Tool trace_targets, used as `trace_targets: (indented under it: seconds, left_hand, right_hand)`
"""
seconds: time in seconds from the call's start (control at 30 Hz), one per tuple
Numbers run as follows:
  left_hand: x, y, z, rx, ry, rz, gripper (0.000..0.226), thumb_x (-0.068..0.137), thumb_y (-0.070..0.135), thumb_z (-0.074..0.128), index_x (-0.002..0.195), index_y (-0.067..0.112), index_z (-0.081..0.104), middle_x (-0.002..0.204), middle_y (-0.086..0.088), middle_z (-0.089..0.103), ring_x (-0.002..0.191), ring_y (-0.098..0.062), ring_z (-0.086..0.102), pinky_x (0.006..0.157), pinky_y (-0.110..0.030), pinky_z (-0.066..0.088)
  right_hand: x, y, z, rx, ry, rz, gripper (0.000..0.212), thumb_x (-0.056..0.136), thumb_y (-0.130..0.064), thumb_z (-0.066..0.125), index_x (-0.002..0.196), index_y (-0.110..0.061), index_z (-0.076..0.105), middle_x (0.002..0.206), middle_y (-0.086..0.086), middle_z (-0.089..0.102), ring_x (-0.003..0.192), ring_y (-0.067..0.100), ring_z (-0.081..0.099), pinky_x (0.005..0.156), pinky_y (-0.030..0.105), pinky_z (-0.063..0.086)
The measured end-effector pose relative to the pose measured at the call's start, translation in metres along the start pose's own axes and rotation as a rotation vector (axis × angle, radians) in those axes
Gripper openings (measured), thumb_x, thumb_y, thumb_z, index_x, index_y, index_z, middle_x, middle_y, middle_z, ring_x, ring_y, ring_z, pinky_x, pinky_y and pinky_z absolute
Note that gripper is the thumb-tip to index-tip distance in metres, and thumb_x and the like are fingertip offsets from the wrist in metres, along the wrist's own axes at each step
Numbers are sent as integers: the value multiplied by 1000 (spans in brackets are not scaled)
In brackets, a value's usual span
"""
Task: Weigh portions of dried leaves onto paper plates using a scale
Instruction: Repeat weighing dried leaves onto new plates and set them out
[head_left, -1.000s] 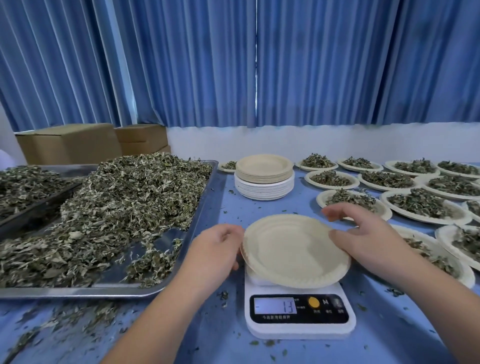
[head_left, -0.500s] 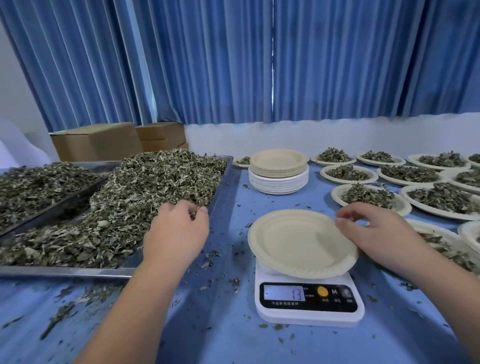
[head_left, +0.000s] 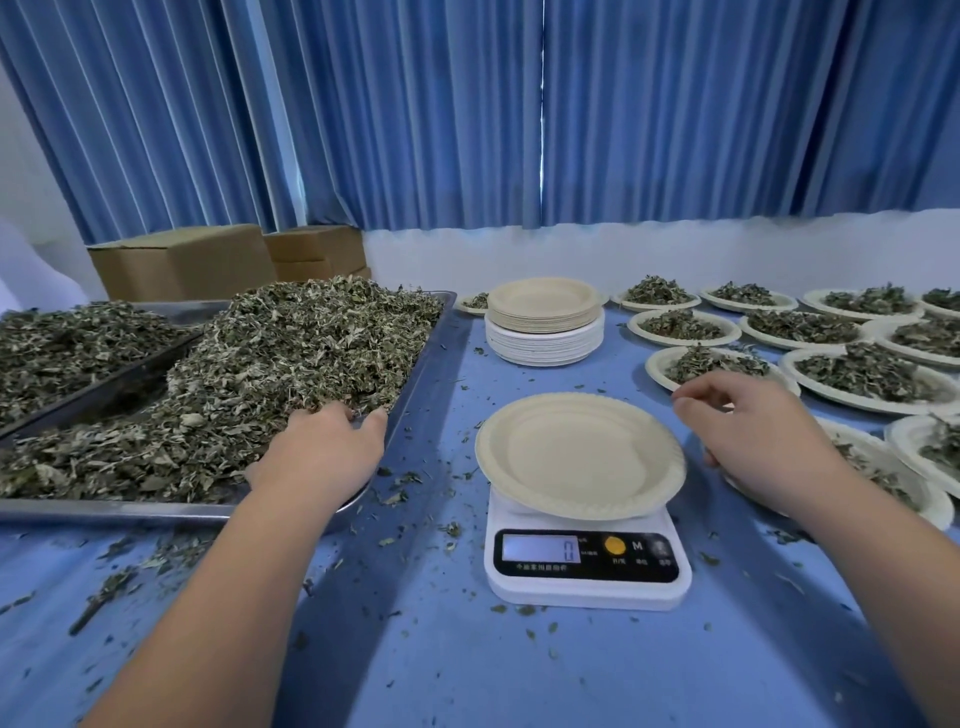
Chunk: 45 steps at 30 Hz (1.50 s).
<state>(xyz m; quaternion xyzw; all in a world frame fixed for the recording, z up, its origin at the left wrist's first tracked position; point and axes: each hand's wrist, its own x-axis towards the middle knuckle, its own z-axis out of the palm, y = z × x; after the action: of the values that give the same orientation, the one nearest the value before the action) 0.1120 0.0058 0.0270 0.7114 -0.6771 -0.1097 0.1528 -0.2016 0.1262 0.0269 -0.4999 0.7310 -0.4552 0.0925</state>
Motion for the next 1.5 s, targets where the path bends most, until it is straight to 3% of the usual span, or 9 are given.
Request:
trace_targets:
  seconds: [0.13, 0.23, 0.33, 0.5, 0.7, 0.83, 1.17, 1.4, 1.5]
  left_hand:
    - [3, -1, 4, -16, -83, 48, 66, 95, 65, 26, 135, 17, 48, 128, -10, 54, 111, -30, 52, 87, -37, 41]
    - [4, 0, 6, -19, -114, 117, 59, 95, 64, 29, 116, 17, 58, 96, 2, 59, 85, -15, 56, 75, -33, 41]
    - [5, 4, 8, -51, -117, 138, 52, 95, 64, 34, 109, 20, 58, 89, 6, 58, 78, -9, 53, 69, -32, 40]
    - [5, 4, 12, -64, -92, 145, 47, 95, 62, 37, 109, 21, 56, 88, 4, 59, 77, -11, 55, 62, -30, 38]
    - [7, 6, 14, -94, -46, 145, 43, 94, 62, 38, 108, 24, 53, 86, 5, 57, 74, -8, 52, 56, -26, 35]
    - [7, 6, 17, -61, -21, 159, 43, 95, 60, 38, 106, 23, 54, 82, 6, 57, 72, -8, 51, 56, -25, 35]
    - [6, 7, 18, -40, -33, 159, 62, 94, 63, 36, 133, 17, 50, 88, 4, 55, 75, -10, 50, 56, -28, 34]
    - [1, 8, 16, -52, -42, 159, 54, 95, 62, 36, 119, 17, 53, 83, 1, 61, 74, -12, 55, 57, -27, 37]
    - [-1, 9, 13, -96, -41, 141, 48, 95, 61, 37, 114, 20, 52, 81, -2, 62, 70, -15, 58, 54, -28, 37]
  right_hand:
    - [-2, -2, 0, -8, -5, -7, 10, 92, -19, 57, 91, -20, 67, 82, -7, 63, 65, 16, 58, 59, 25, 39]
    - [-3, -4, 1, -35, -4, -23, 12, 92, -18, 57, 86, -21, 67, 82, -9, 63, 65, 15, 59, 58, 25, 40]
    - [-4, -6, 0, -15, -1, -27, 13, 91, -18, 57, 83, -24, 66, 80, -10, 62, 65, 15, 59, 58, 25, 40]
    - [-5, -9, -8, -17, -86, 77, 18, 90, -16, 56, 76, -9, 66, 45, -5, 56, 35, 9, 45, 40, 18, 33]
    - [-14, -17, -47, 30, -656, 330, 22, 82, -7, 54, 61, -4, 61, 48, 8, 45, 33, 15, 33, 37, 14, 20]
    - [-27, -22, -38, -181, -1038, 357, 27, 89, -26, 60, 71, -7, 68, 50, 5, 48, 33, 11, 35, 34, 15, 19]
    - [-31, -29, -15, -266, -1027, 432, 37, 88, -33, 61, 59, -10, 66, 43, 0, 46, 31, 10, 34, 35, 15, 16]
    - [-29, -24, -23, -245, -1085, 423, 43, 91, -38, 59, 59, -11, 63, 44, 1, 46, 31, 9, 33, 34, 16, 15]
    - [-25, -21, -35, -145, -1031, 449, 29, 91, -23, 58, 66, -7, 61, 47, 4, 45, 31, 10, 32, 34, 13, 16]
